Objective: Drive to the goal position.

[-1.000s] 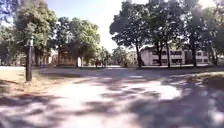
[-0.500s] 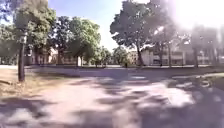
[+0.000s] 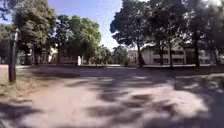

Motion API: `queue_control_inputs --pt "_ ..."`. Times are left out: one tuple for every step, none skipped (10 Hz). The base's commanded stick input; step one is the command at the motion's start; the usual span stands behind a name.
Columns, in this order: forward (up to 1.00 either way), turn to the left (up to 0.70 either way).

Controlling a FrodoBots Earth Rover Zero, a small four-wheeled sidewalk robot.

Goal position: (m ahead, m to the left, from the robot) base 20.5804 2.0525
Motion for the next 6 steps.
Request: queue_control_inputs --pt "0.7 0.0" --pt "0.7 0.0" --pt "0.7 0.0" --pt "0.7 0.0" --pt "0.7 0.0" --pt "0.7 0.0"
